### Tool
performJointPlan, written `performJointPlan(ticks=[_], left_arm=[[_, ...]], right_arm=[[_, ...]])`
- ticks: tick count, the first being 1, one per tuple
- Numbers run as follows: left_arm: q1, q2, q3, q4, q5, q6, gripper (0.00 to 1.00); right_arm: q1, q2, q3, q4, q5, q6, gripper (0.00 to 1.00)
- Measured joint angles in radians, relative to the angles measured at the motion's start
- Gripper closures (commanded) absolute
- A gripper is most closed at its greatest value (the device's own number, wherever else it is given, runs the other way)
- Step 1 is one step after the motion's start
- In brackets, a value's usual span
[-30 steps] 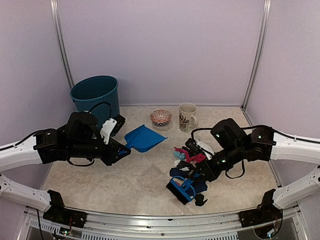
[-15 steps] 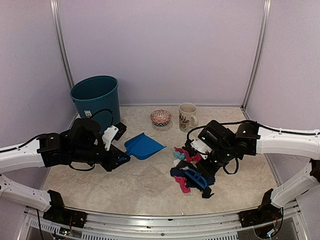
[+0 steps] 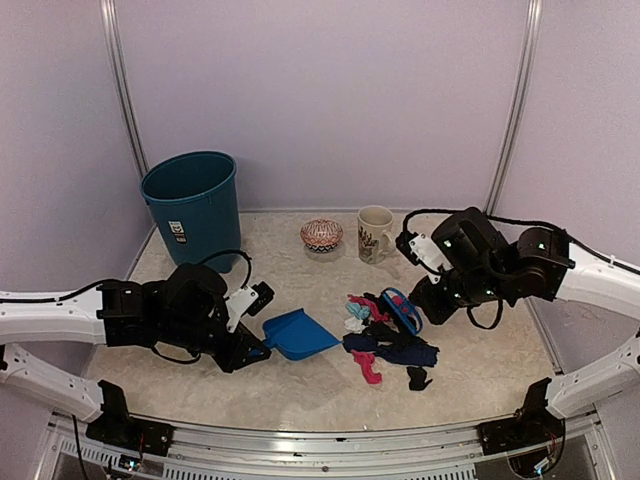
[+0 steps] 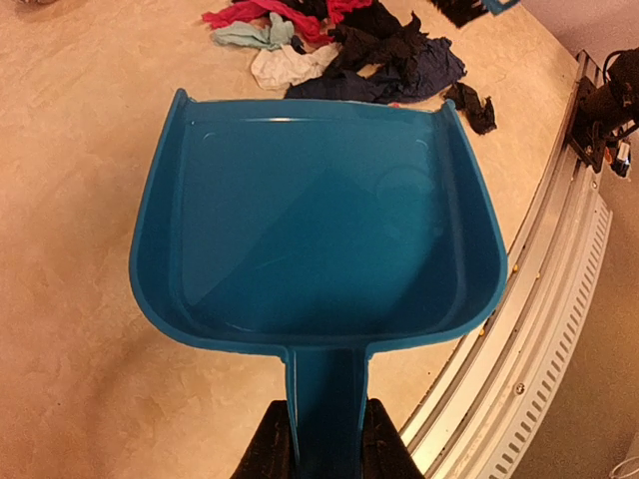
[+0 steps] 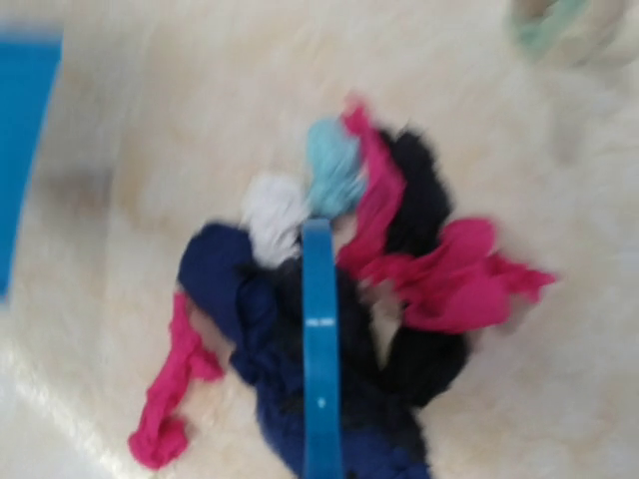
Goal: Sweep away the paper scraps from the table
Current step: Sweep the paper scraps at the center of the board.
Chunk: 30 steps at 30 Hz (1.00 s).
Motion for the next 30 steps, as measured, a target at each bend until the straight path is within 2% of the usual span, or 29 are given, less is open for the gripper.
performJointPlan(ticks=[8,16,22,30], left_arm=[[-0.098,0.081,0.002,-0.013,0.002,-0.043,1.00],[-0.219,0.189,0.026,-0.037,-0.059,-0.090,1.00],[-0.275,0.292,0.041,-0.031,-0.118,-0.103,1.00],[-0.280,0.401,0.091,0.021,-0.158,-0.101,1.00]], right_arm=[[-0.093,-0.050,0.016,-0.037,0.150,0.097,1.00],[-0.217,-0.011,-0.038,-0.030,0.209,0.140,1.00],[-0.259,0.061,-0.066,0.028,0.209,0.100,1.00],[-0.290,0.150,-0.076,0.164,0.211,-0.024,1.00]])
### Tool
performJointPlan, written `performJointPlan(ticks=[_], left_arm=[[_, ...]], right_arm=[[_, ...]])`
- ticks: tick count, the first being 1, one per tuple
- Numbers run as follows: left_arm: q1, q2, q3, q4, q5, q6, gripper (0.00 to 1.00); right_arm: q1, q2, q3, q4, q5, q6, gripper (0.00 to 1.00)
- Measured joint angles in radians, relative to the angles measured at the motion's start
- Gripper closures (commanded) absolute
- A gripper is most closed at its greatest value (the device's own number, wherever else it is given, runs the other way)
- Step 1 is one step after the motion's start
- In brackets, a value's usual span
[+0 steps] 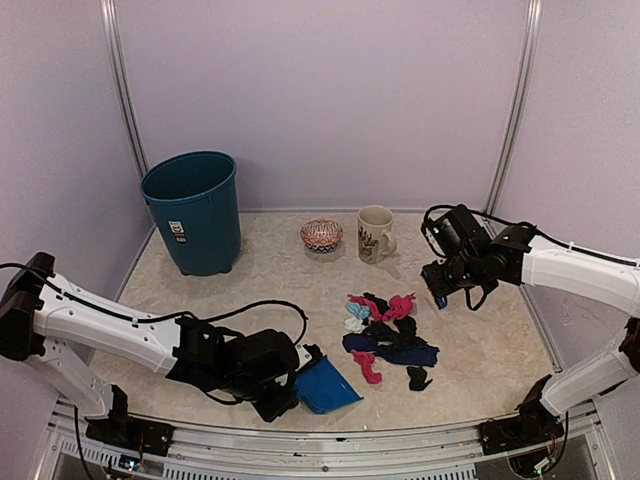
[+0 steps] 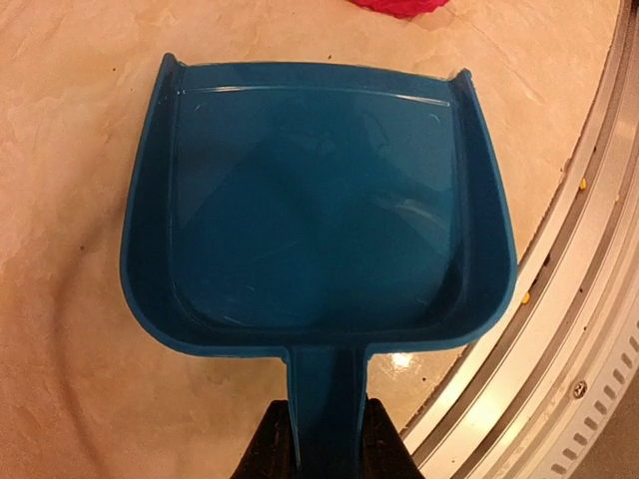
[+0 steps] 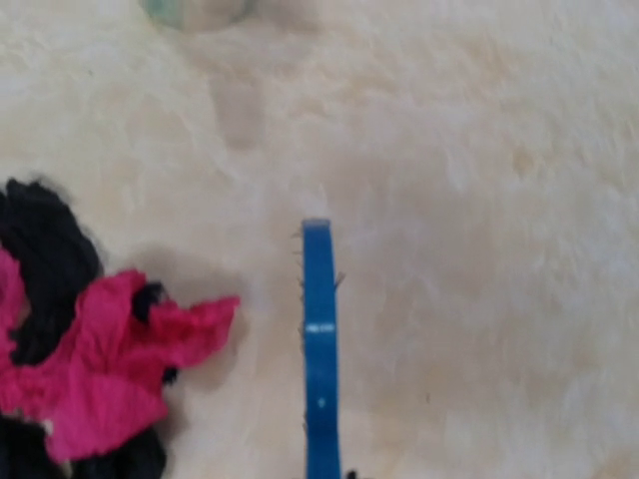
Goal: Sweep away the paper scraps from the table
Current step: Sweep the paper scraps at the center of the board, then sweep the paper scraps into the dustpan.
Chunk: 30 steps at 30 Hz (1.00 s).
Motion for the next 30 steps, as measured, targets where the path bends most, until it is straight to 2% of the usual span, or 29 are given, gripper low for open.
performJointPlan(ticks=[8,15,22,30], left_arm=[[0.000,0.102,0.035,0.051,-0.016,0.003,1.00],[0.000,0.139,0.062,0.088,-0.022,0.002,1.00],[0.002,0.167,0.069,0.116,-0.024,0.000,1.00],[0.022,0.176,0.069,0.143,-0.019,-0.001,1.00]], right_arm=[[-0.010,0.071,-0.005,0.171,-0.040,-0.175,1.00],[-0.011,0.163,-0.004,0.227,-0.127,-0.267,1.00],[-0.001,0.179,-0.004,0.245,-0.247,-0.282,1.00],[0.055,0.179,-0.016,0.261,-0.303,-0.256,1.00]])
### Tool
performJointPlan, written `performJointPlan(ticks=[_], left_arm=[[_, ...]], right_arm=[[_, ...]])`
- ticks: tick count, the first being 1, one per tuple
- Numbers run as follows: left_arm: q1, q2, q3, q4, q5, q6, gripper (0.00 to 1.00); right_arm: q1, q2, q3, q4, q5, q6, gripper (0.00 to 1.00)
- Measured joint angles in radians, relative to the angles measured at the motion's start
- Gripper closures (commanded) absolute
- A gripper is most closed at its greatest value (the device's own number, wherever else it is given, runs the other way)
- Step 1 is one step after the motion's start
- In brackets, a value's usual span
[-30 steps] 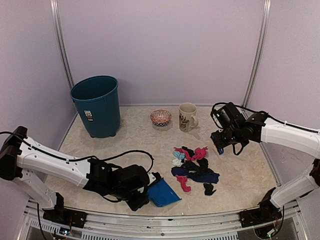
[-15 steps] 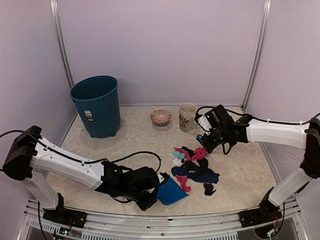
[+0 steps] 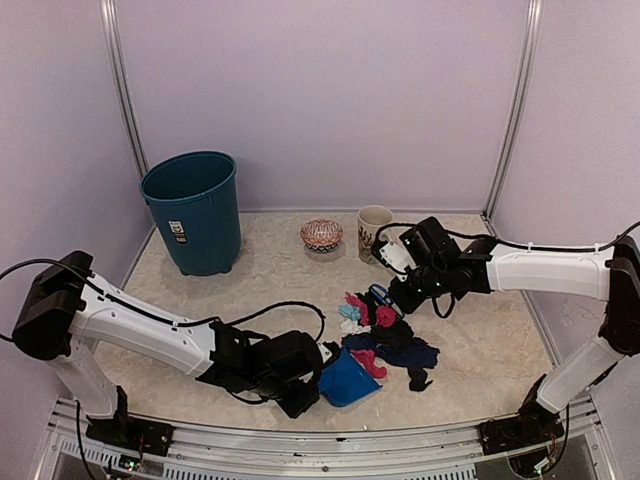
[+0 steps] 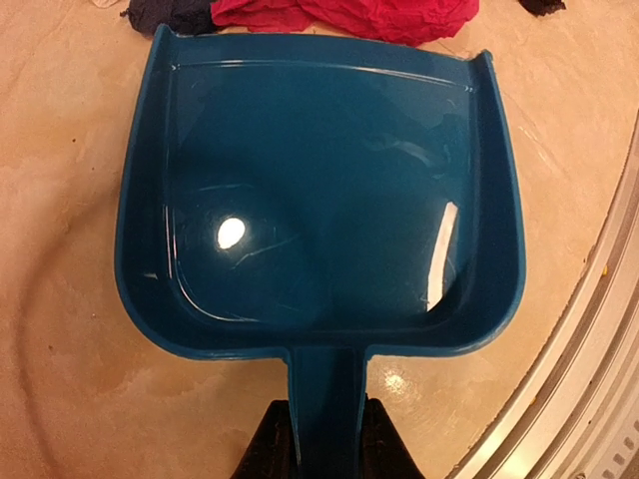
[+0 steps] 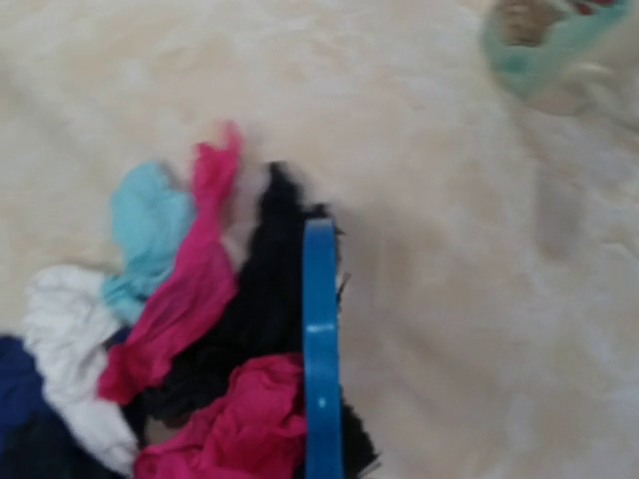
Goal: Sweep away the paper scraps from the table
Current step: Sweep the paper scraps into the dustpan.
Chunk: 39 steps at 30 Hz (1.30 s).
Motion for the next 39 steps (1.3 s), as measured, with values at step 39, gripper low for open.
performJointPlan(ticks=[39], left_arm=[[0.111,0.015,-0.049,0.134,0.038,-0.056,1.00]], right_arm=[[0.239,-0.147,0.020,-0.030,0.157,0.067,1.00]])
